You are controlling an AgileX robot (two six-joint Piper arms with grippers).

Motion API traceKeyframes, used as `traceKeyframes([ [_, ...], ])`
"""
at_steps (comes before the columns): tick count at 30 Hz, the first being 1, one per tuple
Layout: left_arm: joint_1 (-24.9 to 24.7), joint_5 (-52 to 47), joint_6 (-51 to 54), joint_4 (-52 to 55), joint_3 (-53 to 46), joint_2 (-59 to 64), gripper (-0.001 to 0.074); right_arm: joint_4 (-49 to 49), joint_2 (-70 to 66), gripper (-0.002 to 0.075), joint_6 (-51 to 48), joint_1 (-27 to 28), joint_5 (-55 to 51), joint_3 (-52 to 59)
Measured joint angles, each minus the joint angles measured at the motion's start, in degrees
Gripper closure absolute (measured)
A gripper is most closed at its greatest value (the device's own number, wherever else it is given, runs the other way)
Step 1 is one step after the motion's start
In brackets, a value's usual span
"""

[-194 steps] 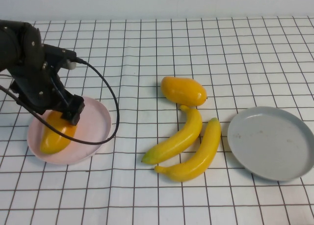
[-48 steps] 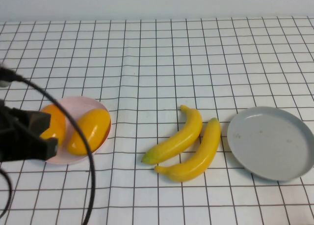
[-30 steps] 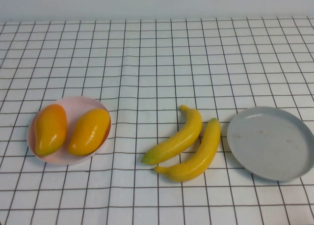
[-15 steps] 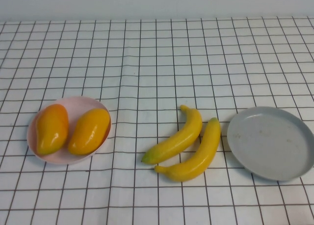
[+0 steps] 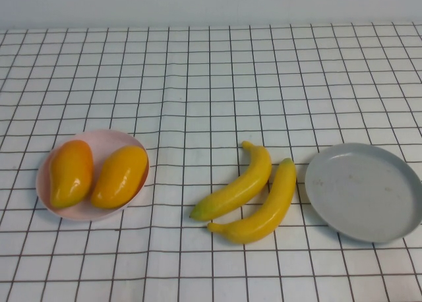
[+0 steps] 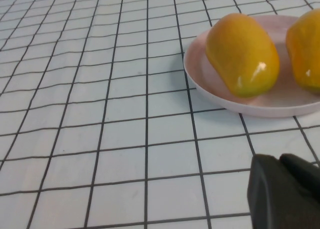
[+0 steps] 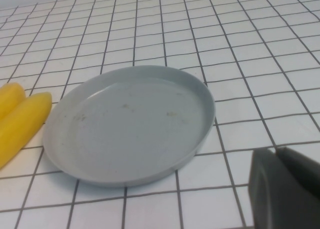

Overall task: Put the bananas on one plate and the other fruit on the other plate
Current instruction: Put another type of fruit in the right plate

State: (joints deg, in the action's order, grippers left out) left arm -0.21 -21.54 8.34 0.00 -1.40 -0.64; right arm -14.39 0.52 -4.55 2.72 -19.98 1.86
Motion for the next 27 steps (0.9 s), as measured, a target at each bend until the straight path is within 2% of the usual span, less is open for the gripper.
traceKeyframes([
  [14, -0.14, 0.00, 0.61, -4.04, 0.00, 0.00, 0.0738, 0.00, 0.00, 0.0742, 0.00, 0.00, 0.00, 0.00],
  [21, -3.68, 0.00, 0.61, -4.22, 0.00, 0.00, 0.0738, 0.00, 0.00, 0.0742, 0.00, 0.00, 0.00, 0.00],
  [27, -4.11, 0.00, 0.61, -4.26, 0.00, 0.00, 0.0738, 0.00, 0.00, 0.0742, 0.00, 0.00, 0.00, 0.00],
])
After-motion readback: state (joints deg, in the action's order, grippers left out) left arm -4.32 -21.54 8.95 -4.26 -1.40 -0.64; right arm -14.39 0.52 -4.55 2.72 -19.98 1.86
